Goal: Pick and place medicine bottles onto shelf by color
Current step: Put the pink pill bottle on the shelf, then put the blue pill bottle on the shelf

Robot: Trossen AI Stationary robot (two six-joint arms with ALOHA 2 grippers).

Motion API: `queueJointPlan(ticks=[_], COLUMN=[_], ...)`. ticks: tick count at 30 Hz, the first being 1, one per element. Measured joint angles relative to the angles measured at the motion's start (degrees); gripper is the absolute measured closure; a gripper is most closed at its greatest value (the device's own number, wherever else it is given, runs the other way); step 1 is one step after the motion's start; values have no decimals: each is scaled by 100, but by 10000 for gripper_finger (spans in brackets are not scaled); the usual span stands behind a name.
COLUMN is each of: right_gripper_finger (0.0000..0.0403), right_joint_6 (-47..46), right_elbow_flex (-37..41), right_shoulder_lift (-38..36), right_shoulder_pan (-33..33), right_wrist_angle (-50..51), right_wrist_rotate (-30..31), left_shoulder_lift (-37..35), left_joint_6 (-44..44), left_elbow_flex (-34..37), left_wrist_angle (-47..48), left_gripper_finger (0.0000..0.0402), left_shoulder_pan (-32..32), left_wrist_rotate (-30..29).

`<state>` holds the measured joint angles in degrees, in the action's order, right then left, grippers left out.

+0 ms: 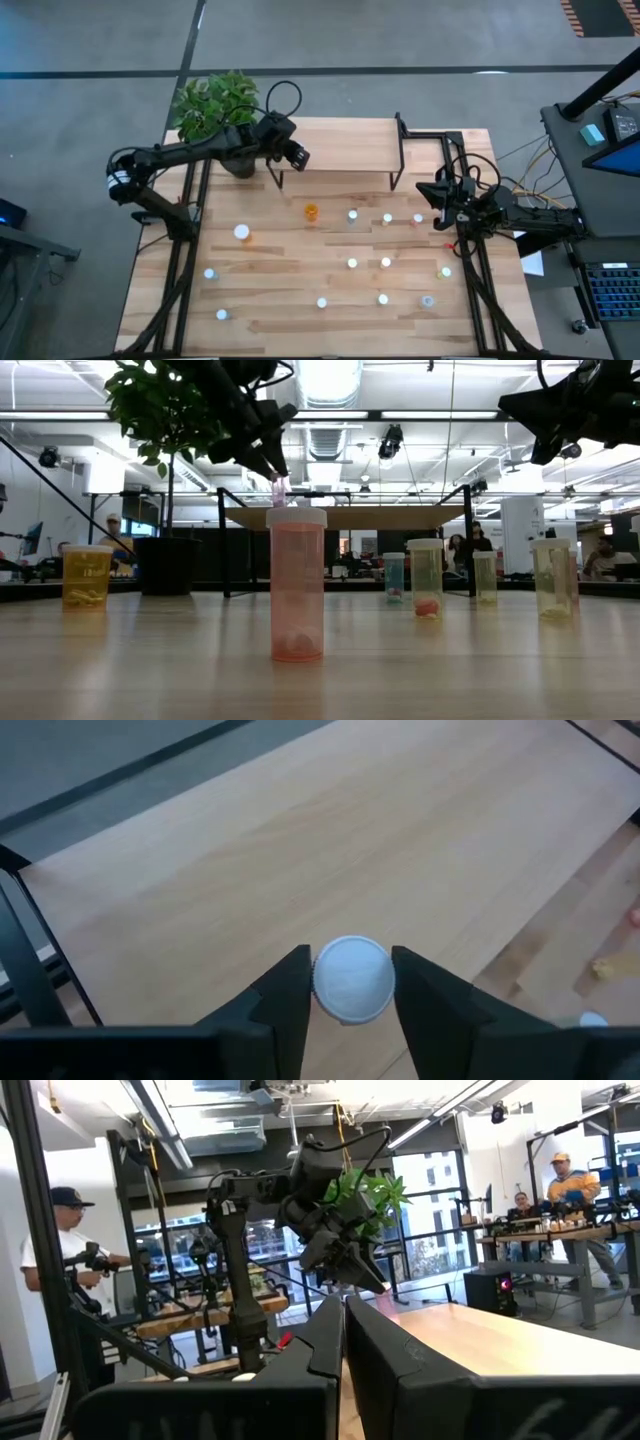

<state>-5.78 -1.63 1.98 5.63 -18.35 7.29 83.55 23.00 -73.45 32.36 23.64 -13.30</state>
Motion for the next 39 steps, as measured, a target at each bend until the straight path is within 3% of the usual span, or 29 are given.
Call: queueJointPlan(ticks=[9,21,26,32,39], right_gripper_finger=[394,394,394,394,394], right_joint_6=[-14,50,181,556,581], right_elbow_flex=[0,0,0,0,0], right_shoulder_lift=[0,0,0,91,307], right_shoulder_pan=[0,0,2,0,0], right_wrist_angle=[-2,-13,-44,12,-164], right_wrist_rotate=[0,1,24,21,14], left_shoulder_lift=[-1,-379,-628,-1014,-1285], left_joint_6=[-129,-393,-434,-935,-1951], left_elbow_flex=[0,-251,-459,-378,-120], left_wrist_angle=[6,-37,-183,-843,-1220], left_gripper_finger=[220,212,212,212,212], left_shoulder_pan=[0,0,-111,-543,-1460], left_wrist_rotate=[-22,-30,761,2443,2654])
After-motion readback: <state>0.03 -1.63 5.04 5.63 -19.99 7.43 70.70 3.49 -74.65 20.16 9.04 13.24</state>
